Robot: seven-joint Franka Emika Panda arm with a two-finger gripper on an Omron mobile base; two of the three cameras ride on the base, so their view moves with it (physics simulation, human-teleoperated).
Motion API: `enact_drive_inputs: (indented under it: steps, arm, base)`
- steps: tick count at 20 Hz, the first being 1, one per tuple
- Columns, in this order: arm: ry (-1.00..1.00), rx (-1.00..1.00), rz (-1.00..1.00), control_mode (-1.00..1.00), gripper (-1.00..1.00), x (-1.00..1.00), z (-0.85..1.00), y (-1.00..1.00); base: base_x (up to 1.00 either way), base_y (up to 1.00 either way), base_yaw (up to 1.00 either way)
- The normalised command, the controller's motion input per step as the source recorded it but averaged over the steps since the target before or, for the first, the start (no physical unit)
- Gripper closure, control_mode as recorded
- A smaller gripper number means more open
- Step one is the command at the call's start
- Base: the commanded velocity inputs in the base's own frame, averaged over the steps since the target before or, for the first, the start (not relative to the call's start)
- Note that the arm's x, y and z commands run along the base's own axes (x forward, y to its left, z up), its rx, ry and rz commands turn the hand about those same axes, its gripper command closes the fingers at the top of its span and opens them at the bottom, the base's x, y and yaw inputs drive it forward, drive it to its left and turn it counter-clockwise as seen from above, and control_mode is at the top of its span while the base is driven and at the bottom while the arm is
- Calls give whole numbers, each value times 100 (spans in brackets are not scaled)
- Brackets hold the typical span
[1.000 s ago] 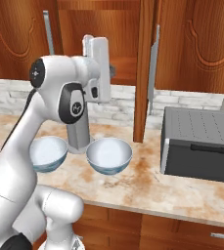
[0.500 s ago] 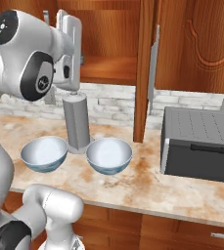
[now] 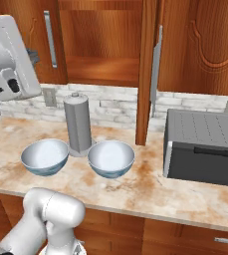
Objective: Open the cabinet. Pick the bowls from the counter and place them in the cabinet. Then close the cabinet.
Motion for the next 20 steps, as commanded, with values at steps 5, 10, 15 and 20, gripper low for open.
enact_drive_inputs:
  steps: [5, 10, 15, 20]
  arm:
    - [-45, -43, 20, -100, 100, -23, 0, 21]
    - [-30, -54, 16, -100, 100, -22, 0, 22]
    - [-22, -59, 7, -100, 100, -5, 0, 39]
    - [-16, -44, -5, -100, 100, -1, 7, 56]
  base:
    - [0, 0, 0]
    - [0, 0, 0]
    - [0, 0, 0]
    - [0, 0, 0]
